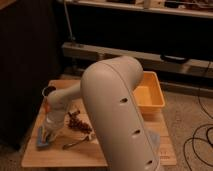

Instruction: Wipe table surface with sponge

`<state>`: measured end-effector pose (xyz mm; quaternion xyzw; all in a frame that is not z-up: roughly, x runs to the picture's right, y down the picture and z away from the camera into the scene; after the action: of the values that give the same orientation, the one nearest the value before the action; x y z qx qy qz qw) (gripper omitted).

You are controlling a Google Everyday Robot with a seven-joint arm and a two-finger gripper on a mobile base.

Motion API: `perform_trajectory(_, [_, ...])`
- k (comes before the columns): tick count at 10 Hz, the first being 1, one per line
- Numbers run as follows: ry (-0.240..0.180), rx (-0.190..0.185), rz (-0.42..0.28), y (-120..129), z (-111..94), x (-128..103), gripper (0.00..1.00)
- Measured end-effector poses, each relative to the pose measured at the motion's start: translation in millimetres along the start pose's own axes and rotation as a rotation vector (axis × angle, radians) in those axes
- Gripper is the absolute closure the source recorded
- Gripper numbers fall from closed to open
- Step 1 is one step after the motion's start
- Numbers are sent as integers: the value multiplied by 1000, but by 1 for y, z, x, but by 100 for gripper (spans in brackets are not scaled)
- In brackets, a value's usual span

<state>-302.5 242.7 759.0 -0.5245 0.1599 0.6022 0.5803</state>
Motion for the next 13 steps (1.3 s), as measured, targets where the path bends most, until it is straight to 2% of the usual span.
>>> perform_trajectory(2, [-36,-28,47,-26,-14,-13,100])
perform_trajectory(4, [-68,-49,101,-55,-26,-7,100])
perform_trajectory(6, [-84,-58,132,-64,-29,1,100])
perform_trajectory(9, [-72,-57,135,-56,-20,22,100])
perform_trajectory(13, [-7,-32,93,-18,12,72,100])
